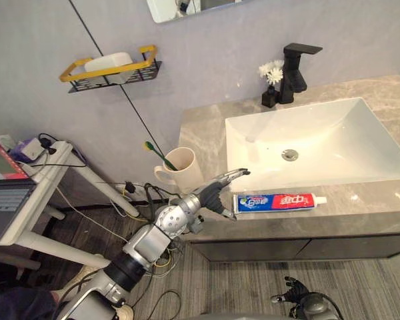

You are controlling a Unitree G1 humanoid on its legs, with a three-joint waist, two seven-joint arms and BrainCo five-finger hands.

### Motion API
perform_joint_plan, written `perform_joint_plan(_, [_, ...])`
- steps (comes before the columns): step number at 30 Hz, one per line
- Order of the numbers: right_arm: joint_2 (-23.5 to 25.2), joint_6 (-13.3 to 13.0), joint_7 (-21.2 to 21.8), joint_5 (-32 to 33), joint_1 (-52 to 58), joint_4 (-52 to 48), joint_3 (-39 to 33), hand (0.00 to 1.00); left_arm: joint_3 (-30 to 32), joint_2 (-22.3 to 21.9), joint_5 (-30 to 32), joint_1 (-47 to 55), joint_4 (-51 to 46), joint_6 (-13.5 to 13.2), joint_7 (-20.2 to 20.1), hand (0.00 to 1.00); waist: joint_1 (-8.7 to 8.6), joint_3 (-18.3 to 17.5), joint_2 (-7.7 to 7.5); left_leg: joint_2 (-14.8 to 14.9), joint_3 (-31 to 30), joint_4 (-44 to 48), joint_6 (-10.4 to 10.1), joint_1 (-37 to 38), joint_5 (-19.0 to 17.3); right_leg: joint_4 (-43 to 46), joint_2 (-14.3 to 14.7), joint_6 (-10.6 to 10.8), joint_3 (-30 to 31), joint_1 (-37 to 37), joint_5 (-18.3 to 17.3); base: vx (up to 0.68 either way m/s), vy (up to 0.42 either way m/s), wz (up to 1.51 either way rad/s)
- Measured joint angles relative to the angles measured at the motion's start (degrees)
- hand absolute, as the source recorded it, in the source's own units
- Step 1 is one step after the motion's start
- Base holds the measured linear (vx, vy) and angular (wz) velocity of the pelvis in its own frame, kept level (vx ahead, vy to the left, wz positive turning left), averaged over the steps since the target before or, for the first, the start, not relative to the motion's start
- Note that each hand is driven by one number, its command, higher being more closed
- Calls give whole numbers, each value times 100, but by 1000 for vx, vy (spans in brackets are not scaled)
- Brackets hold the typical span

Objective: Organize washtable

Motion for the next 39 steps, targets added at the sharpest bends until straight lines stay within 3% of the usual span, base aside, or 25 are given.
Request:
perform_joint_plan(5, [-92,-3,1,17,20,-26,-18,0,53,6,70,-278,69,26,147,0,-3,231,-54,-13,-118,56,-1,-30,2,0,-9,-1,20,12,-1,36,-6,2])
perform_joint_plan(11, [-119,-4,-17,75,178,-76,-181,0,370,-56,52,99,-509,154,147,0,-25,352,1,-105,-299,263,-14,-31,12,1,-102,-5,6,159,-52,18,-8,5])
perform_joint_plan(19, [-98,-4,-23,133,313,-73,-373,0,415,-42,-653,1002,-1261,203,-128,0,27,354,1,-94,-307,255,-29,-11,22,23,-98,-22,-18,211,-96,-24,-8,4])
perform_joint_plan(26, [-104,-12,-25,131,380,-59,-356,0,442,347,-1477,1657,-2212,191,-353,0,38,374,-31,-82,-338,134,-26,96,15,63,-94,-50,-60,299,-112,-62,-3,5])
perform_joint_plan(30, [-113,-81,-27,134,420,68,-357,0,597,265,-1771,2056,-2747,192,-340,0,74,332,-8,-81,-368,126,-14,52,7,89,-95,1,-43,302,-134,-67,-6,7])
perform_joint_plan(33, [-148,-122,-28,134,525,135,-354,0,595,79,-1946,2220,-2913,188,-343,0,193,204,-30,-82,-399,125,-16,20,8,106,-94,46,-46,292,-155,-5,-13,6])
perform_joint_plan(39, [-199,-128,-62,134,573,188,-349,0,431,-88,-2058,2255,-3075,180,-320,0,189,45,56,-77,-445,135,-19,16,10,210,-98,75,-40,271,-227,19,-9,2])
